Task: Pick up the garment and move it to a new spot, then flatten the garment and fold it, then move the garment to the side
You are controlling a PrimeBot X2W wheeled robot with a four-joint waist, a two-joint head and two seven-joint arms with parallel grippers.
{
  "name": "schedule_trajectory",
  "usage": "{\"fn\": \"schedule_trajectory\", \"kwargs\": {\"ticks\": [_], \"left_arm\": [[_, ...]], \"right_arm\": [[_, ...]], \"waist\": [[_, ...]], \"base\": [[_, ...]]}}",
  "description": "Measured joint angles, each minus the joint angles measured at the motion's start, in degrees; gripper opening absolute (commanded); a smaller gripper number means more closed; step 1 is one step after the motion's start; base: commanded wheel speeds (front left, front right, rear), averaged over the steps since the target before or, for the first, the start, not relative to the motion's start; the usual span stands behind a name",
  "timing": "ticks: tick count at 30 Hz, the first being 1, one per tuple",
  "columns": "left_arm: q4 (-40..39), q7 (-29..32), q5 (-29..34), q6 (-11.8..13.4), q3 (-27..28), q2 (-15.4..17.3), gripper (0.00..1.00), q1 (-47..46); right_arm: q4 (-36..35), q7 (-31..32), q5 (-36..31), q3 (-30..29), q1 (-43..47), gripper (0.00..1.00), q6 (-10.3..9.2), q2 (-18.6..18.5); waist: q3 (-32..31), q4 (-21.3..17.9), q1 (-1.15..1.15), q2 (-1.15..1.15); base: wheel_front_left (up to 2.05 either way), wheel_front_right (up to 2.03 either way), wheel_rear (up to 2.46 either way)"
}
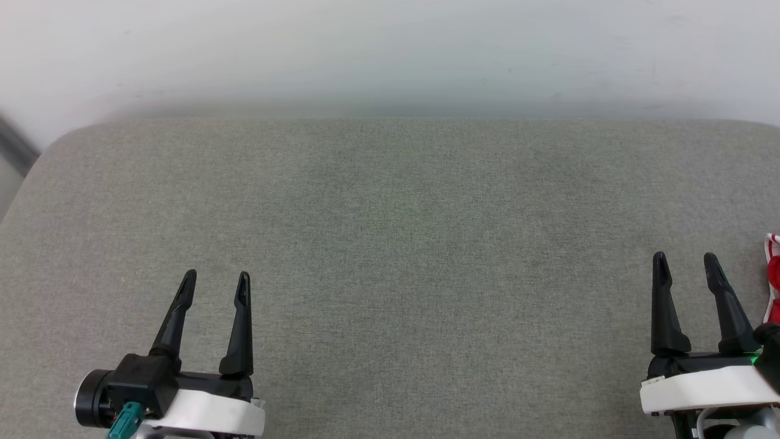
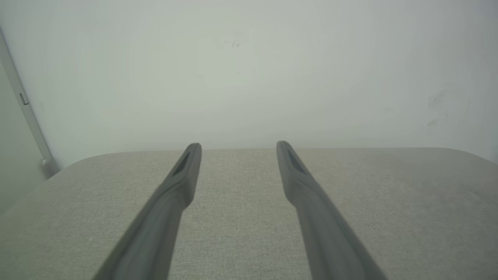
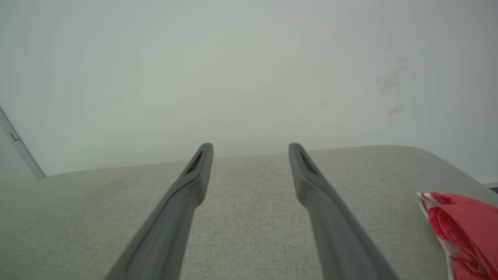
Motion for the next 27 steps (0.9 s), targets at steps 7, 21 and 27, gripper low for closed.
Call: {"fn": "schedule_trajectory", "kwargs": {"ticks": [7,21,27], "left_arm": [[0.3,0.0,0.1,0.0,-0.2,0.0,1.00,0.0],[3.3,0.5,-2.8,0.0,-1.1,-0.2,0.00,1.4],[4.2,1.9,-10.1,0.1,-1.0,-0.1,0.00,1.3]], "right_arm": [[0.5,-0.3,0.5,0.1,0.0,1.00,0.00,0.0],[3.5,0.2,2.5,0.5,0.8,0.00,0.00,0.1],[4.3,1.6,9.3,0.7,0.8,0.00,-0.01,0.0]], "waist": [[0.0,0.0,0.00,0.00],[-0.3,0.1,0.00,0.00],[-0.5,0.0,0.00,0.00]], "base": [[0.00,0.00,0.00],[0.00,0.00,0.00],[0.00,0.00,0.00]]}}
